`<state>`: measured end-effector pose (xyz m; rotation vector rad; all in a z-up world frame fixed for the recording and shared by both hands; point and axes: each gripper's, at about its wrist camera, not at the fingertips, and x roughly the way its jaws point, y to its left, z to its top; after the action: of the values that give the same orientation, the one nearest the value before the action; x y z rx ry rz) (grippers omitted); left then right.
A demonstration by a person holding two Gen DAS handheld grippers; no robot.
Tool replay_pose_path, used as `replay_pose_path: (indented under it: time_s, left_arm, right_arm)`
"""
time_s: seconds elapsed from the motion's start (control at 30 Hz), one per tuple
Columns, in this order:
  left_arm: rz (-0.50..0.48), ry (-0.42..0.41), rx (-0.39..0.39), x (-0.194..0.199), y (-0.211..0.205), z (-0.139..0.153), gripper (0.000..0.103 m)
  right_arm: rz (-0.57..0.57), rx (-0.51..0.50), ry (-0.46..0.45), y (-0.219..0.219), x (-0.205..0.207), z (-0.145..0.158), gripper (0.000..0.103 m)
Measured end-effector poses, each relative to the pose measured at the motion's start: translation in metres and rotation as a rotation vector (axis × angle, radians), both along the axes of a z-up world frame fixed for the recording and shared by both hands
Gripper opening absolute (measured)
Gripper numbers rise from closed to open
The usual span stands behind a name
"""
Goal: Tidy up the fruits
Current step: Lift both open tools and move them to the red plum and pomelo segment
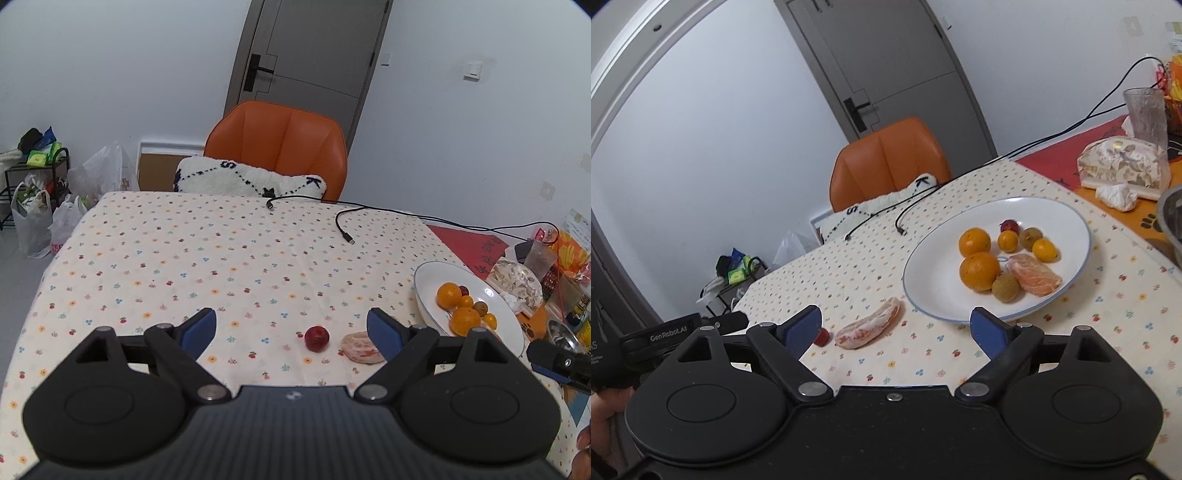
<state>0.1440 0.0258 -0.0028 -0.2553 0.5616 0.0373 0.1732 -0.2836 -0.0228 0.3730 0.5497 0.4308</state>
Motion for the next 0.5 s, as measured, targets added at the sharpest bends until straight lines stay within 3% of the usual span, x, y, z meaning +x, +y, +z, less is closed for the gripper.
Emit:
replay_pose_path:
  time_s: [0.27, 0.5]
  left_arm:
    - [-0.035, 0.029, -0.041, 0.012, 0.0, -0.017, 0.087]
    - [-0.052, 0.047, -0.046, 0.024, 0.001, -0.031, 0.075]
  right_arm:
    - [0.062, -0.056, 0.013, 0.024, 0.007, -0.008, 0.091]
    - [0.109, -0.12, 0.006, 0.044, 0.016, -0.017, 0.095]
